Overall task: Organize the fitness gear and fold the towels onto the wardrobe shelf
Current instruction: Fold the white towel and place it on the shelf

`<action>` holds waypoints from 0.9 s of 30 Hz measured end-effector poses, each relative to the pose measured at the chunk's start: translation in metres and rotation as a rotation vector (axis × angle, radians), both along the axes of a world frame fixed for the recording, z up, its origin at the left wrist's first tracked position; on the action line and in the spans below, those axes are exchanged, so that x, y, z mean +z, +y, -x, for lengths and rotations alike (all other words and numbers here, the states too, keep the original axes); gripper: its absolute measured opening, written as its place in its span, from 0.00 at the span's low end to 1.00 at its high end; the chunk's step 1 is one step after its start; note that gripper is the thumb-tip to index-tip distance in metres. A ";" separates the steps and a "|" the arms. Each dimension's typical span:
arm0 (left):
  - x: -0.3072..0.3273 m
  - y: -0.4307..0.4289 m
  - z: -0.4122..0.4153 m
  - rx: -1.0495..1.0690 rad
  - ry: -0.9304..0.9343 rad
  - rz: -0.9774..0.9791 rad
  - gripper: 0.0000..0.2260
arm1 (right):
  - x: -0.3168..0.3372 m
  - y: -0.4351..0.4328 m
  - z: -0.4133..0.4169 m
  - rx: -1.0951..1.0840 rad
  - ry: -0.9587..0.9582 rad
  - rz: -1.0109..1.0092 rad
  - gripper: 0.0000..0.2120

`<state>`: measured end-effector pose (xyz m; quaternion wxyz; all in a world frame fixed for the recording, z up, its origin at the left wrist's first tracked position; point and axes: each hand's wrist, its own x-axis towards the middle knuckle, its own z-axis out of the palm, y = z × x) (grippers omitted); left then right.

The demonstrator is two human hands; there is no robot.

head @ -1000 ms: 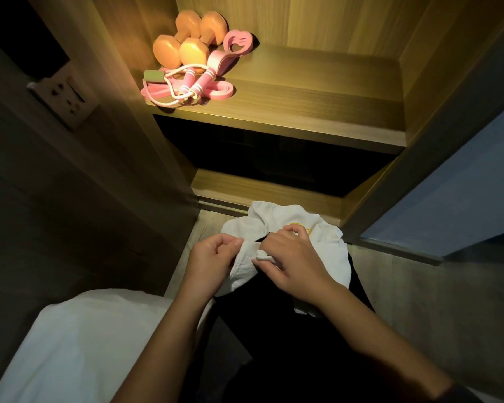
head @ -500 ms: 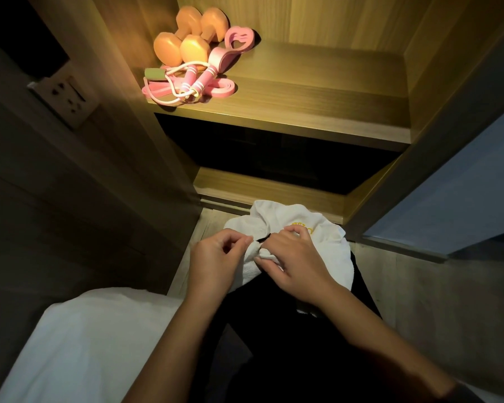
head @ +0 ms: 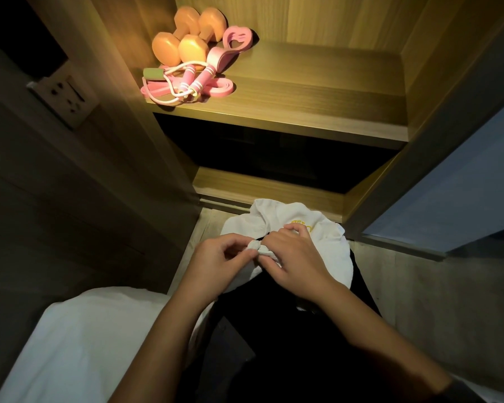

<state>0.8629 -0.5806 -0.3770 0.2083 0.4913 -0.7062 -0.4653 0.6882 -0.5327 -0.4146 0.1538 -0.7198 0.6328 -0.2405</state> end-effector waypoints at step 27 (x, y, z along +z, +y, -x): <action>0.002 -0.039 0.002 0.277 -0.073 0.155 0.06 | 0.030 -0.003 0.056 -0.287 -0.428 -0.033 0.08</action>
